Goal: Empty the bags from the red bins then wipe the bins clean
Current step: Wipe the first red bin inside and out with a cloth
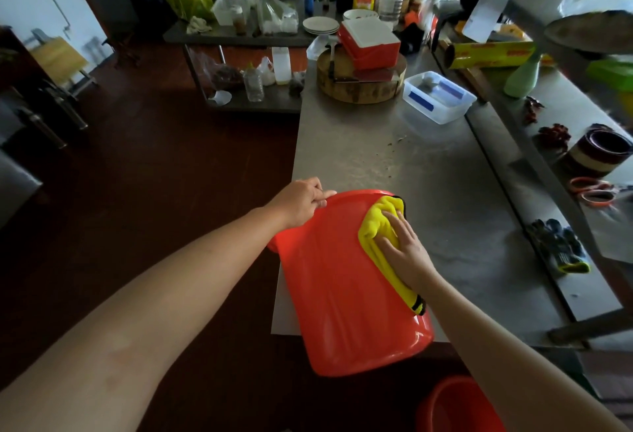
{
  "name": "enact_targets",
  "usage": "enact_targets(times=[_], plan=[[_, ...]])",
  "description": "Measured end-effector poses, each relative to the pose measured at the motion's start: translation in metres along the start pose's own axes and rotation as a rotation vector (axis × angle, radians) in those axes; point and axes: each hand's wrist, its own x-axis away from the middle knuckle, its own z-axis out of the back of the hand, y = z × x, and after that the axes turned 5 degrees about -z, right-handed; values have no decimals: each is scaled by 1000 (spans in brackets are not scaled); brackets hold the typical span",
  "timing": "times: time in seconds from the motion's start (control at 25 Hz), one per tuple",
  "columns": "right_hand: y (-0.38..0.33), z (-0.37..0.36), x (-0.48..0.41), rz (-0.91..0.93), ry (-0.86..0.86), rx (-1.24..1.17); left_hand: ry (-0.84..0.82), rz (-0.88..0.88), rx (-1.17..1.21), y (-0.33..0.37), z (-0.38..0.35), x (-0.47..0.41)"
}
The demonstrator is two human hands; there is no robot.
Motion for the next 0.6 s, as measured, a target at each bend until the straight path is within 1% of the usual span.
enact_targets(times=[0.08, 0.16, 0.2, 0.28, 0.36, 0.44, 0.48, 0.56, 0.6], plan=[[-8, -1, -1, -75, 2, -32, 13, 0, -19, 2, -2, -1], [-18, -9, 7, -54, 45, 73, 2, 0, -18, 4, -2, -3], [-23, -15, 15, -7, 71, 179, 4, -1, -21, 5, 0, -4], [-30, -27, 33, 111, 70, 419, 2, -13, -35, 6, 3, -3], [-38, -43, 54, 270, 61, 607, 13, -18, -28, 3, 2, -3], [-45, -63, 71, 455, 50, 762, 12, -25, -25, 5, 0, -2], [-48, -73, 77, 532, 18, 841, 18, -34, -30, 6, -2, -3], [-50, -90, 84, 616, -42, 970, 25, -46, -61, 11, -1, -1], [-50, -93, 84, 634, -52, 989, 30, -53, -90, 11, -1, 0]])
